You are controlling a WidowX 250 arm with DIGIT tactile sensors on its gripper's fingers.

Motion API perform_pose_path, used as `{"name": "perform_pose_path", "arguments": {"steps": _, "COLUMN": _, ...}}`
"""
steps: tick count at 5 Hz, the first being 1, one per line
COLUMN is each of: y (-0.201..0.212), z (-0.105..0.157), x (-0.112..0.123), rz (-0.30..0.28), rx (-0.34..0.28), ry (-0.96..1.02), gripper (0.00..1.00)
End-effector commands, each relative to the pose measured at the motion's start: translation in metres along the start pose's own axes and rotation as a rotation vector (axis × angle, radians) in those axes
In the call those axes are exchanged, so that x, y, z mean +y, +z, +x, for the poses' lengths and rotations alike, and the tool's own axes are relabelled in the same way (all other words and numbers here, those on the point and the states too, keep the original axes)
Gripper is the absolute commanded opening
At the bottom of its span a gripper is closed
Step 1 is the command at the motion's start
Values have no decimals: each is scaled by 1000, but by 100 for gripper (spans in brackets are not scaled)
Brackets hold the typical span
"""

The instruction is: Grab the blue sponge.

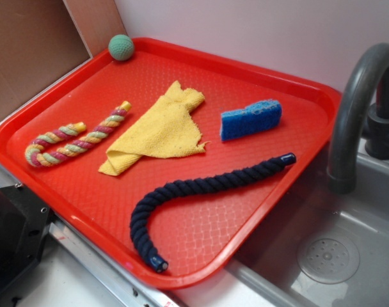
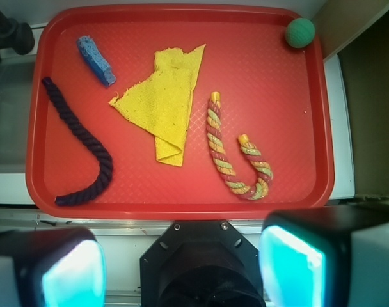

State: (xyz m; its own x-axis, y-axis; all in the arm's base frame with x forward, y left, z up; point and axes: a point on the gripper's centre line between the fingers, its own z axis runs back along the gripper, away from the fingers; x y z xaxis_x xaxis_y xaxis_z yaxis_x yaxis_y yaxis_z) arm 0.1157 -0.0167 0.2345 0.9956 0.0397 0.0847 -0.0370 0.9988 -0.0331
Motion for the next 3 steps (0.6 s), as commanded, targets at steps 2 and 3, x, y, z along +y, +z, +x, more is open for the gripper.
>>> {"name": "perform_pose_path", "arguments": {"steps": 2, "y": -11, "z": 13, "x": 3, "rz": 8, "rx": -28, "ry": -29, "gripper": 100}}
{"name": "perform_pose_path", "arguments": {"steps": 3, "y": -25, "z": 30, "x": 2, "rz": 51, "rx": -76, "ry": -64, "gripper": 100}}
